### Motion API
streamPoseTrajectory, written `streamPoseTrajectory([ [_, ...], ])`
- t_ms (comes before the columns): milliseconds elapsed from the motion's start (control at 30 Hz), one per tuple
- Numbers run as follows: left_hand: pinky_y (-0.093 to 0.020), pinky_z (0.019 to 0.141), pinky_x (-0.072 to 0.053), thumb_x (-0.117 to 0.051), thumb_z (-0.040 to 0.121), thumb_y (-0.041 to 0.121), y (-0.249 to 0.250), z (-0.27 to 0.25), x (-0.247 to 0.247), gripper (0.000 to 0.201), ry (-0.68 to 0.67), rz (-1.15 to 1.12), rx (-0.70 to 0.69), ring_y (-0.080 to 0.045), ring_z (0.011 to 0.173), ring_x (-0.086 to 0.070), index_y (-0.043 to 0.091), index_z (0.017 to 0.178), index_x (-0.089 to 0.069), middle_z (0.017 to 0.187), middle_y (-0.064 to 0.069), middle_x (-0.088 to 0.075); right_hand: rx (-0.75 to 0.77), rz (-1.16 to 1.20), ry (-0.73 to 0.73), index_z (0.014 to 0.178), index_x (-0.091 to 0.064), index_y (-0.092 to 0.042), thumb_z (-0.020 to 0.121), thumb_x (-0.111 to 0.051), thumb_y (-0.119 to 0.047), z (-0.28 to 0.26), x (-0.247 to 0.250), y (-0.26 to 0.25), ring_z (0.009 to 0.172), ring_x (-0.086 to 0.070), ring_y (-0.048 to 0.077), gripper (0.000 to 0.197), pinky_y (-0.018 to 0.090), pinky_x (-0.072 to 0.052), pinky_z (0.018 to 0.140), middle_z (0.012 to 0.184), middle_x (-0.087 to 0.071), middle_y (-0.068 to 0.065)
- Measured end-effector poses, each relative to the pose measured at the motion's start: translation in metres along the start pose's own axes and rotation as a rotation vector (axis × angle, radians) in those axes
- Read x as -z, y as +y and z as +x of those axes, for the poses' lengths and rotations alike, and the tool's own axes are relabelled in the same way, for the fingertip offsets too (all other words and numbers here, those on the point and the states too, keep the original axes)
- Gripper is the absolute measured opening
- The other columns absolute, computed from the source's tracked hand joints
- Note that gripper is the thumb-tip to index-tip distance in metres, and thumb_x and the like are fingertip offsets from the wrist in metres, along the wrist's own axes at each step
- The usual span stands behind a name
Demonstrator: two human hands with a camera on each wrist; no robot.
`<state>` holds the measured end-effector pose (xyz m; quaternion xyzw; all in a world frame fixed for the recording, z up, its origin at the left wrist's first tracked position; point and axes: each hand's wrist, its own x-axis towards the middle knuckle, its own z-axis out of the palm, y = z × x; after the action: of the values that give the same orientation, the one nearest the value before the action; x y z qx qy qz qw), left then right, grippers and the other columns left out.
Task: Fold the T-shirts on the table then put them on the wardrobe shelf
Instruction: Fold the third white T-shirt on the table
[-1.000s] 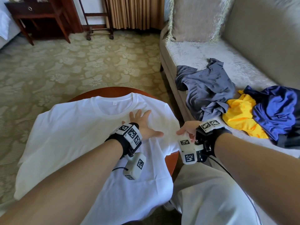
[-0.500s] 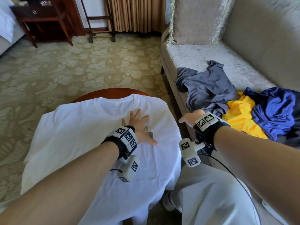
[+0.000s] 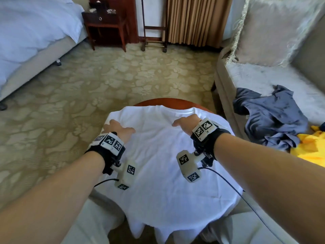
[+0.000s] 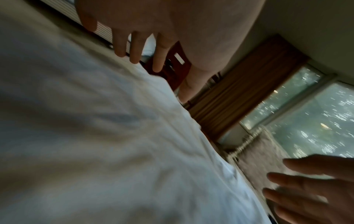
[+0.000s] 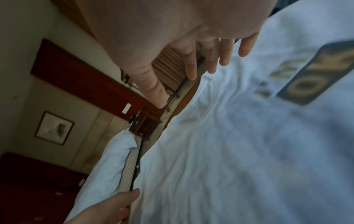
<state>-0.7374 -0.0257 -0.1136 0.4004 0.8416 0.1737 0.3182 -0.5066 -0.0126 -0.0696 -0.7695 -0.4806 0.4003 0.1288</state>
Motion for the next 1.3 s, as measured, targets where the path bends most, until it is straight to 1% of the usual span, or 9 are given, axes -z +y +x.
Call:
streamPoseTrajectory([
  [133,-0.037,0.069,-0.048,-0.066,0.069,0.043,-0.063,0.027,0.041,0.051,-0.095,-0.119,0.171,-0.033,0.080,-0.065,0.003,0.099,-0.066,0.095,-0.014,-0.068,0.146,-0.119,-0.103,0.130,-0.053,-0.013,0.060,-0.069,-0.058,-0.003,-0.066,-0.047,0.084,-0.063,0.026,0.085,0.034,-0.052,0.077,0.109,-0.060,0.008],
  [233,-0.030,0.072,-0.051,-0.055,0.087,0.048,-0.092,0.034,0.051,0.046,-0.199,-0.328,0.156,-0.024,0.074,-0.067,0.004,0.092,-0.065,0.077,-0.011,-0.070,0.240,-0.193,-0.190,0.131,-0.052,-0.012,0.070,-0.073,-0.047,-0.011,-0.108,-0.072,0.117,-0.053,0.030,0.073,0.036,-0.045,0.094,0.130,-0.053,0.009],
  [367,-0.031,0.052,-0.036,-0.042,0.103,0.034,-0.107,0.035,0.049,0.038,-0.293,-0.618,0.253,-0.020,0.050,-0.055,0.012,0.073,-0.053,0.035,0.004,-0.054,0.323,-0.463,-0.243,0.147,-0.032,-0.029,0.084,-0.063,-0.049,-0.016,-0.151,-0.082,0.143,-0.020,0.028,0.073,0.046,-0.022,0.116,0.156,-0.019,0.000],
  [567,-0.022,0.043,-0.046,-0.051,0.101,0.023,-0.122,0.058,0.051,0.029,-0.334,-0.946,0.290,-0.022,0.047,-0.060,0.006,0.077,-0.057,0.056,-0.007,-0.066,0.373,-0.694,-0.232,0.152,0.001,-0.036,0.084,-0.061,-0.055,-0.017,-0.187,-0.073,0.145,0.023,0.028,0.093,0.054,-0.005,0.117,0.158,0.022,-0.004],
  [667,-0.022,0.037,-0.048,-0.042,0.104,0.022,-0.121,0.055,0.058,0.032,-0.379,-1.087,0.216,-0.019,0.046,-0.067,0.004,0.087,-0.062,0.059,-0.008,-0.070,0.381,-0.665,-0.238,0.151,0.002,-0.039,0.083,-0.063,-0.054,-0.014,-0.189,-0.068,0.144,0.026,0.026,0.095,0.056,-0.004,0.118,0.157,0.025,-0.007],
  [833,-0.017,0.034,-0.042,-0.046,0.100,0.011,-0.131,0.056,0.062,0.038,-0.330,-1.236,0.137,-0.016,0.035,-0.058,0.001,0.066,-0.059,0.052,-0.009,-0.062,0.393,-0.661,-0.232,0.150,0.003,-0.042,0.081,-0.063,-0.058,-0.007,-0.190,-0.061,0.144,0.026,0.023,0.097,0.056,-0.004,0.118,0.157,0.026,-0.011],
  [1000,-0.021,0.054,-0.054,-0.063,0.086,0.004,-0.132,0.055,0.080,0.013,-0.297,-1.294,0.102,-0.015,0.055,-0.066,0.002,0.099,-0.060,0.081,-0.008,-0.067,0.403,-0.645,-0.219,0.150,0.001,-0.040,0.079,-0.065,-0.058,-0.006,-0.190,-0.063,0.145,0.023,0.024,0.099,0.056,-0.005,0.118,0.158,0.022,-0.008],
  [1167,-0.031,0.085,-0.050,-0.062,0.081,-0.008,-0.134,0.059,0.084,0.015,-0.191,-1.493,0.144,-0.025,0.101,-0.066,0.006,0.081,-0.058,0.117,-0.019,-0.064,0.401,-0.652,-0.206,0.151,-0.001,-0.039,0.077,-0.067,-0.059,-0.005,-0.190,-0.064,0.146,0.020,0.024,0.101,0.055,-0.005,0.117,0.159,0.019,-0.007],
  [1300,-0.036,0.081,-0.043,-0.061,0.094,0.022,-0.137,0.050,0.070,0.042,-0.224,-1.039,0.317,-0.031,0.121,-0.052,0.009,0.133,-0.054,0.142,-0.012,-0.046,0.415,-0.661,-0.181,0.151,-0.004,-0.038,0.075,-0.069,-0.059,-0.006,-0.189,-0.066,0.147,0.016,0.024,0.102,0.051,-0.007,0.117,0.160,0.015,-0.006],
])
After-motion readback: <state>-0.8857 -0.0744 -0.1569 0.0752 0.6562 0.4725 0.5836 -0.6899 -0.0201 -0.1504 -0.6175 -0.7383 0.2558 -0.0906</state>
